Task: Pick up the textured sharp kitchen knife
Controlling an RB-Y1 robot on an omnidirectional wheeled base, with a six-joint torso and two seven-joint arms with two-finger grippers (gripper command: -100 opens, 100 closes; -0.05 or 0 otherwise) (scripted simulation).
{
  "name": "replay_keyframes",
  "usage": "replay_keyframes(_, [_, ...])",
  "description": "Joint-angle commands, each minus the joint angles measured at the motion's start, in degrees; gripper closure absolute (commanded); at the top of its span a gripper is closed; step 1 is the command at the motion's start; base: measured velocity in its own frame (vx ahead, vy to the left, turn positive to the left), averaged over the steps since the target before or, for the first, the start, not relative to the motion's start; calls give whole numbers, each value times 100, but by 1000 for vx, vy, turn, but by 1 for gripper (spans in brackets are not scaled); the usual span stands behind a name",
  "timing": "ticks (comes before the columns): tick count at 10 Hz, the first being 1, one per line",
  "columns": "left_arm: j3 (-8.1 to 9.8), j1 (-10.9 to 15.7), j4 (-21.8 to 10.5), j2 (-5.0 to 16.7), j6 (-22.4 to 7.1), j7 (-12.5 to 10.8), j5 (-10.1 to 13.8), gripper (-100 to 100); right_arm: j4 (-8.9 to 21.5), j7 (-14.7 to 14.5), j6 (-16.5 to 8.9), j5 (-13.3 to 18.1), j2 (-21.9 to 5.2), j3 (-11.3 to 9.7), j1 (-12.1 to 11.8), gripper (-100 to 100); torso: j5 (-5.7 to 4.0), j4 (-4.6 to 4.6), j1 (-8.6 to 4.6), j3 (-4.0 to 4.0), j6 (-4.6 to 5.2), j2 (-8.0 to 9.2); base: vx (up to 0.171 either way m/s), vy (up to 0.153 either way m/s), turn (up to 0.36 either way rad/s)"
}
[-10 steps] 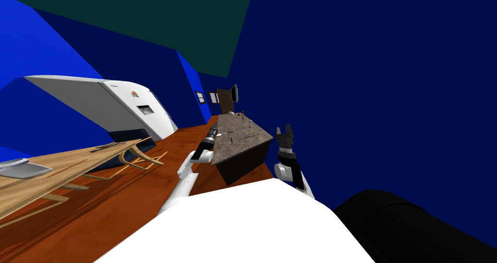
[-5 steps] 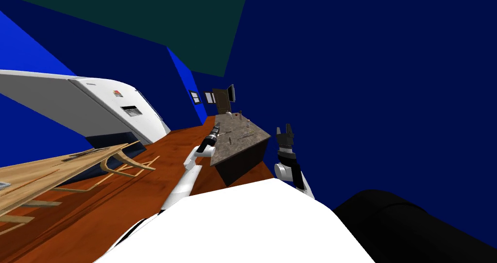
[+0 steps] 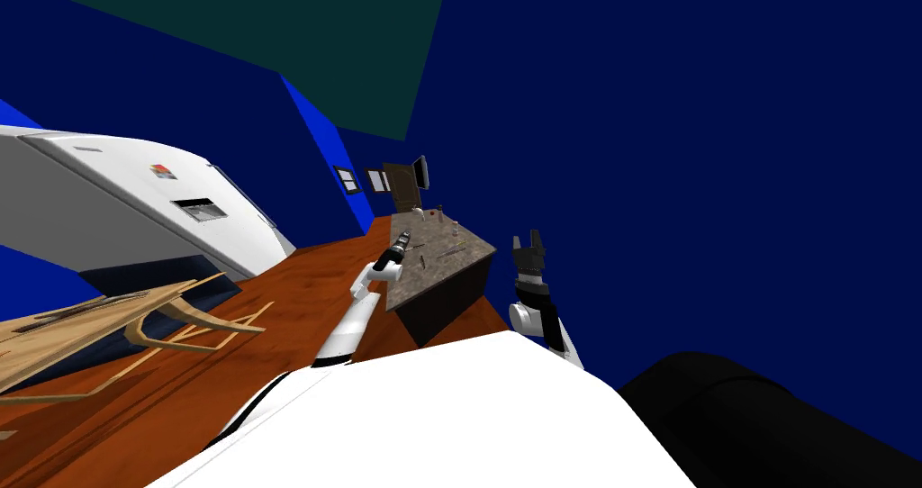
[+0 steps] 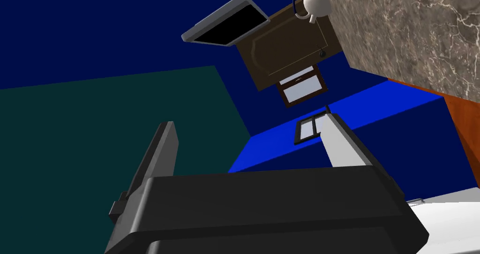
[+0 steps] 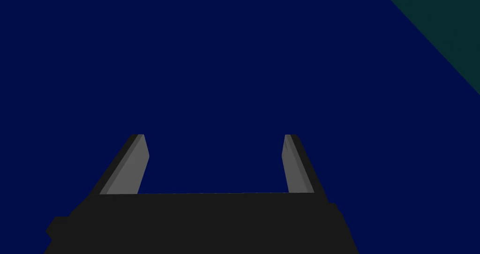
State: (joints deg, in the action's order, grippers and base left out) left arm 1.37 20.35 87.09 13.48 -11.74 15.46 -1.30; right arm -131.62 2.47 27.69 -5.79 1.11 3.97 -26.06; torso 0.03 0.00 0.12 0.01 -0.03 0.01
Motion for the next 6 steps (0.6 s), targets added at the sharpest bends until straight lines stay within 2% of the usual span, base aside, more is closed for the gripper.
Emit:
replay_keyframes(1, [17,182,-249,13,-286,93,-9,-100,0,0,0,0,0,0,0,0,0,0,0,0,0,0,-17,25,-97])
replay_keyframes(2, [17,182,-249,13,-347,93,-9,-100,0,0,0,0,0,0,-1,0,0,-1,-2,-1,-3,-2,-7,9,6])
replay_keyframes(3, [54,463,-540,34,-551,264,-28,-100,0,0,0,0,0,0,-1,0,0,-1,-5,-2,-5,-4,-15,13,-161])
replay_keyframes(4, [54,480,-626,34,-685,264,-28,-100,0,0,0,0,0,0,0,0,-1,-1,-6,-2,0,-3,-17,23,-111])
replay_keyframes(5, [91,751,-857,54,-862,440,-46,-100,0,0,0,0,0,0,-1,0,-1,-1,-4,-2,-4,-3,-22,22,-161])
replay_keyframes(6, [91,767,-1000,54,-1020,440,-46,-100,0,0,0,0,0,0,0,0,-1,0,-4,-1,-1,-2,-18,22,-78])
